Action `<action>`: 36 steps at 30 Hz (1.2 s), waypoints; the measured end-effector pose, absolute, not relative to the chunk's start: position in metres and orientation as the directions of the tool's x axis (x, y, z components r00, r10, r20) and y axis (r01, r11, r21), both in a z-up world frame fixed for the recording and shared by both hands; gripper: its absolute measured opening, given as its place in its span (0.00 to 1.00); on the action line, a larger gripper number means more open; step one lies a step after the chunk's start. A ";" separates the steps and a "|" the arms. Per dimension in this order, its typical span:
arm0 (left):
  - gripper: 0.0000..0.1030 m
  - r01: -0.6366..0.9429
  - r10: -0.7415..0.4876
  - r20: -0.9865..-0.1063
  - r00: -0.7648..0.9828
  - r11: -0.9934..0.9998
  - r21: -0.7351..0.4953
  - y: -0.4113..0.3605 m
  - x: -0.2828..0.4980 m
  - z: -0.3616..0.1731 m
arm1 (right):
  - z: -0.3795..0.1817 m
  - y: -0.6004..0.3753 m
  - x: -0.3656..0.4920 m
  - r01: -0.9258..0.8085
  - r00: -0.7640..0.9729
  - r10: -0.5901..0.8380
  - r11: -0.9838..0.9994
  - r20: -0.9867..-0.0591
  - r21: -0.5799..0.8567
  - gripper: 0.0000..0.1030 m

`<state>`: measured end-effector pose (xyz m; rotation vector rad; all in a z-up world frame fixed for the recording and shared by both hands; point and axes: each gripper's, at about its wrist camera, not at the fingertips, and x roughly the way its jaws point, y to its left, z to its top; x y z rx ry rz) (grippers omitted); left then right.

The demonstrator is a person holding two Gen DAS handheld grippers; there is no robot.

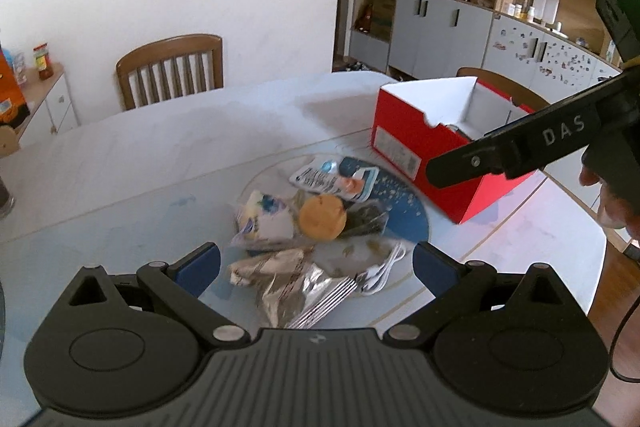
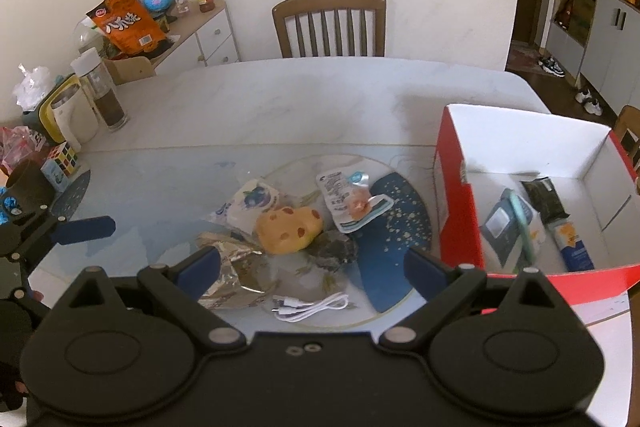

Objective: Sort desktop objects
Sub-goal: 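Reach both grippers down toward the foil bag and white cable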

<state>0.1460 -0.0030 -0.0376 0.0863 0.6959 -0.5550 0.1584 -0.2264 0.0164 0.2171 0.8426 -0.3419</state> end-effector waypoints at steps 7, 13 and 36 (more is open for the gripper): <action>1.00 0.489 -0.436 -0.640 0.632 0.866 -0.107 0.007 0.144 -0.051 | 0.006 -0.223 0.163 0.382 0.606 -0.195 0.922 -0.771 0.067 0.96; 1.00 0.481 -0.426 -0.655 0.624 0.870 -0.107 0.012 0.143 -0.067 | -0.002 -0.221 0.167 0.379 0.598 -0.180 0.922 -0.781 0.077 0.96; 1.00 0.484 -0.416 -0.682 0.602 0.869 -0.102 0.010 0.145 -0.110 | -0.040 -0.228 0.174 0.402 0.541 -0.150 0.910 -0.827 0.098 0.95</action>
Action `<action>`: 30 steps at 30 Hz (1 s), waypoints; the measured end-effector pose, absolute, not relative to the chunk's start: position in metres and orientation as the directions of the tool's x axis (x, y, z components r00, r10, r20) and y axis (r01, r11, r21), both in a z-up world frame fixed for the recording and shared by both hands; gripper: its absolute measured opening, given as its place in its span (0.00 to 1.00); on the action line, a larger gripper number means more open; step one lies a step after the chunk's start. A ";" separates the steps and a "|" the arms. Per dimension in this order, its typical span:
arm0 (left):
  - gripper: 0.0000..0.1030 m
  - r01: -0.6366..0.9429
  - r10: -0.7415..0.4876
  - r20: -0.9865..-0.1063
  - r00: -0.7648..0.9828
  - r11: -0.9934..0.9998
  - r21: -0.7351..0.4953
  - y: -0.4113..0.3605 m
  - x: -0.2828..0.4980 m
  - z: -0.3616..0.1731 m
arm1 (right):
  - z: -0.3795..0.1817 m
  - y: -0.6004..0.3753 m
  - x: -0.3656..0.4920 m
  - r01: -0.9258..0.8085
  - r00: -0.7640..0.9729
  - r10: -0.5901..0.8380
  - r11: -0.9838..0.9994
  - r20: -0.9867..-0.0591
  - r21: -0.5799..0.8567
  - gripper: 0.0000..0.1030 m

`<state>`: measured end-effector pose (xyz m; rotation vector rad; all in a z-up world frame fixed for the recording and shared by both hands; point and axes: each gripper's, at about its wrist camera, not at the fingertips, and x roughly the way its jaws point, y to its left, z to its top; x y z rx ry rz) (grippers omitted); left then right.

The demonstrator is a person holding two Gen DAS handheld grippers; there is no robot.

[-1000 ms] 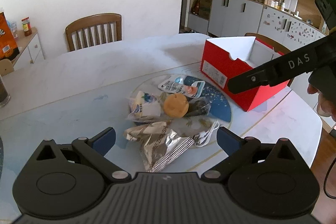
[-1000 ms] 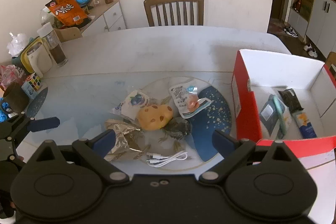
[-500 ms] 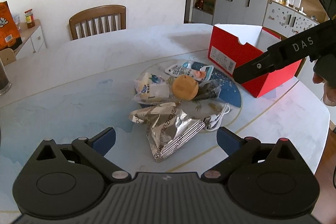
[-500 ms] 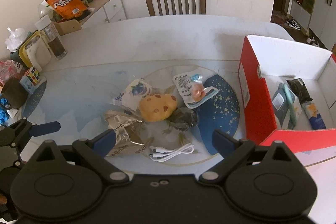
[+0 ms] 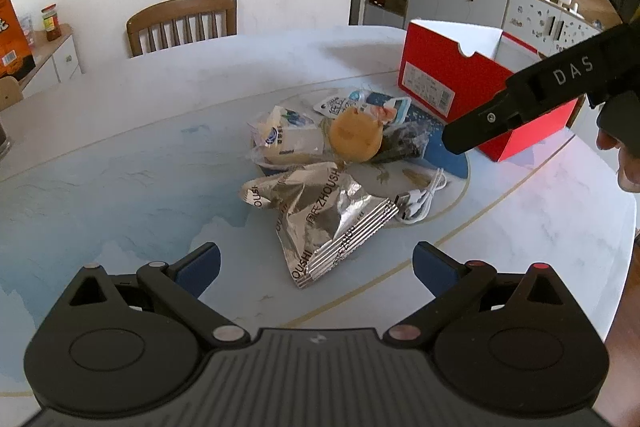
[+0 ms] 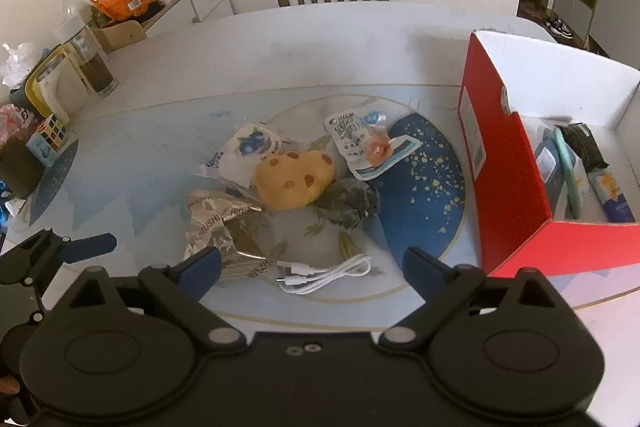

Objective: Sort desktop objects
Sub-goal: 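Reach both grippers down toward the foil bag and white cable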

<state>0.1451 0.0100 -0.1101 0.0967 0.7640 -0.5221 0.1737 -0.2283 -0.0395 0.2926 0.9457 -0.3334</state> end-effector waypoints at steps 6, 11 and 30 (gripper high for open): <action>1.00 0.491 -0.406 -0.692 0.597 0.867 -0.086 0.004 0.152 -0.121 | -0.053 -0.230 0.175 0.401 0.525 -0.130 0.909 -0.841 0.110 0.94; 1.00 0.498 -0.402 -0.692 0.599 0.864 -0.070 -0.002 0.159 -0.128 | -0.066 -0.230 0.178 0.397 0.505 -0.111 0.911 -0.856 0.115 0.92; 1.00 0.376 -0.391 -0.685 0.615 0.909 -0.180 -0.014 0.202 -0.118 | -0.088 -0.260 0.189 0.509 0.455 -0.153 0.853 -0.877 0.115 0.82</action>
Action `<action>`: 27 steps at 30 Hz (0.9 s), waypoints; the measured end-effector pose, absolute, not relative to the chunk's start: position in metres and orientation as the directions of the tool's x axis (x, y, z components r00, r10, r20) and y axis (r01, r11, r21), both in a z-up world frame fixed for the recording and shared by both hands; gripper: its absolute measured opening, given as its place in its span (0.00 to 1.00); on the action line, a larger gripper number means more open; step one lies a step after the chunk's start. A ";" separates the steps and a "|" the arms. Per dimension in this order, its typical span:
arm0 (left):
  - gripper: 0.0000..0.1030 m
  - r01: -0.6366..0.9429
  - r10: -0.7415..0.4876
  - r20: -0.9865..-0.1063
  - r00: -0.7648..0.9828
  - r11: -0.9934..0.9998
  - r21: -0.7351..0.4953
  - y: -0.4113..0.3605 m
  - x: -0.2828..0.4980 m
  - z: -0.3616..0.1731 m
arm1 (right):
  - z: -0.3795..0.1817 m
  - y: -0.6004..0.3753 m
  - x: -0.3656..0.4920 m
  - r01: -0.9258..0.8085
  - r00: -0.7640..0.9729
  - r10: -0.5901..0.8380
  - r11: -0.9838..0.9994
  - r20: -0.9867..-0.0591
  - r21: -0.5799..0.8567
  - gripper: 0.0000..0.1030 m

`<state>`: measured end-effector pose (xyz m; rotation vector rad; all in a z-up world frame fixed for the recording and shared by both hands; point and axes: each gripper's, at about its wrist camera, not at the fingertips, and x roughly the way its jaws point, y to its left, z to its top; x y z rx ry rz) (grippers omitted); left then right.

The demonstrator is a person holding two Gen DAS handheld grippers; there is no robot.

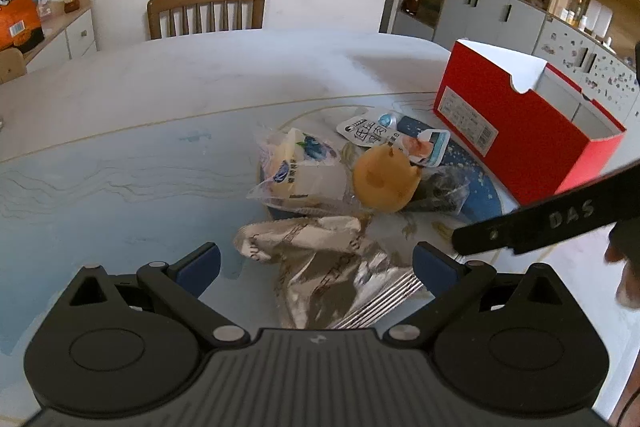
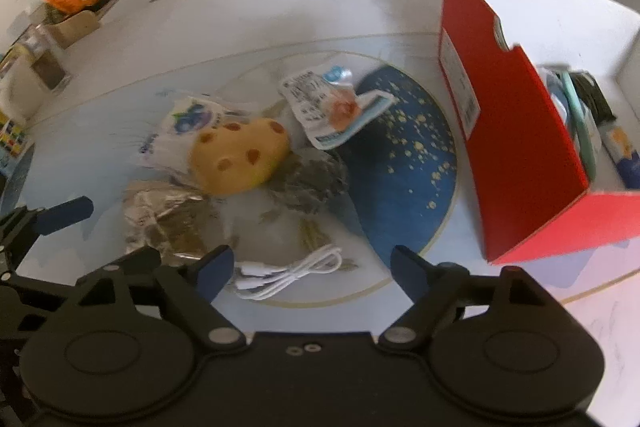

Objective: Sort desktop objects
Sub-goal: 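Reach both grippers down toward the foil bag and white cable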

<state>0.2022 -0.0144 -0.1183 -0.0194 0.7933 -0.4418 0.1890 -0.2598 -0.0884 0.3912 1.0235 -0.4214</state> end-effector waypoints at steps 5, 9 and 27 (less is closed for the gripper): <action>1.00 0.378 -0.388 -0.693 0.608 0.909 -0.177 -0.026 0.210 -0.121 | -0.097 -0.264 0.193 0.564 0.443 -0.159 0.815 -0.882 0.136 0.78; 0.99 0.356 -0.363 -0.710 0.604 0.919 -0.167 -0.028 0.214 -0.127 | -0.103 -0.265 0.196 0.598 0.420 -0.164 0.790 -0.892 0.136 0.72; 0.92 0.402 -0.380 -0.729 0.570 0.902 -0.156 -0.015 0.222 -0.140 | -0.102 -0.256 0.195 0.484 0.390 -0.138 0.872 -0.910 0.075 0.49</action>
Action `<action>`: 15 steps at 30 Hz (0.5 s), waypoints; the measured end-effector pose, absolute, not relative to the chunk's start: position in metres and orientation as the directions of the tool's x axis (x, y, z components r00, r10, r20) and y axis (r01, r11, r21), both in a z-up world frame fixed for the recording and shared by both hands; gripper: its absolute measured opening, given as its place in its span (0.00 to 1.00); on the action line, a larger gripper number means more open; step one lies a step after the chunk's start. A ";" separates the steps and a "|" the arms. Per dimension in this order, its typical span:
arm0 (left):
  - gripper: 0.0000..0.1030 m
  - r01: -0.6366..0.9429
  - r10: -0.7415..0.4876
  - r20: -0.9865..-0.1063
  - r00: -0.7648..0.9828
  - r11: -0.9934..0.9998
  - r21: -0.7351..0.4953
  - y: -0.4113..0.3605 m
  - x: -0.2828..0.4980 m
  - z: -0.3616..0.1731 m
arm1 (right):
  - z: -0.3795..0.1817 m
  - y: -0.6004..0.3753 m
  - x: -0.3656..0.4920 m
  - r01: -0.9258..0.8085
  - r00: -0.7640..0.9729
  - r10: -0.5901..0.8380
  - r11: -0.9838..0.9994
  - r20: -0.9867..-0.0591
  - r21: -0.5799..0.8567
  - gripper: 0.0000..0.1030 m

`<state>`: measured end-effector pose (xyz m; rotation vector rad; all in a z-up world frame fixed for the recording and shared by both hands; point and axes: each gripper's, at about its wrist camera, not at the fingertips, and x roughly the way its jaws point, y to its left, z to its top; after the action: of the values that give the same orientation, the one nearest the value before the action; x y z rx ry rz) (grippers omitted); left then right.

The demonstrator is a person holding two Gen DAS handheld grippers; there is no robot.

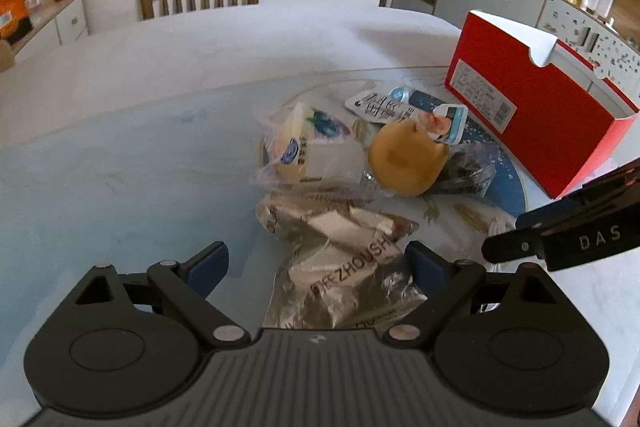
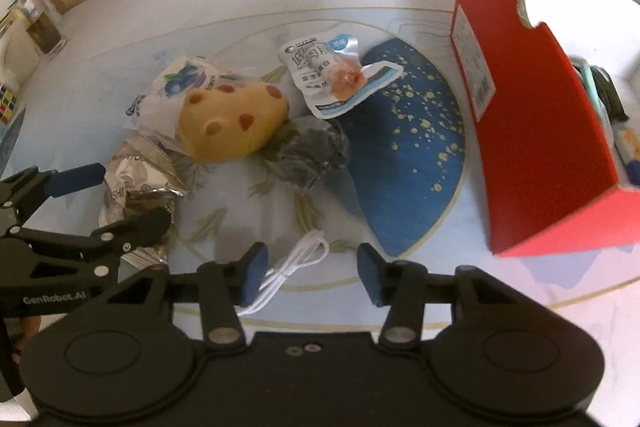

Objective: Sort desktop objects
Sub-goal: 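Reach both grippers down toward the foil bag and white cable, then grasp the silver foil bag with the left gripper while the right grasps the white cable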

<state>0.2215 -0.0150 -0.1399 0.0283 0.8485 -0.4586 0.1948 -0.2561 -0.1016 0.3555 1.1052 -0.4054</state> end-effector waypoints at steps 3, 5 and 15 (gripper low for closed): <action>0.92 0.407 -0.384 -0.736 0.558 0.899 -0.160 -0.017 0.224 -0.141 | -0.101 -0.250 0.193 0.502 0.391 -0.129 0.859 -0.911 0.094 0.49; 0.92 0.413 -0.384 -0.740 0.552 0.897 -0.157 -0.019 0.224 -0.142 | -0.101 -0.247 0.195 0.512 0.392 -0.124 0.852 -0.912 0.105 0.51; 0.73 0.436 -0.395 -0.743 0.541 0.887 -0.154 -0.021 0.225 -0.144 | -0.104 -0.219 0.202 0.426 0.366 -0.200 0.904 -0.909 -0.027 0.47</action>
<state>0.2246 -0.0212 -0.1445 0.0511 0.8692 -0.4939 0.2023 -0.2192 -0.1045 0.2275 1.1278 -0.4066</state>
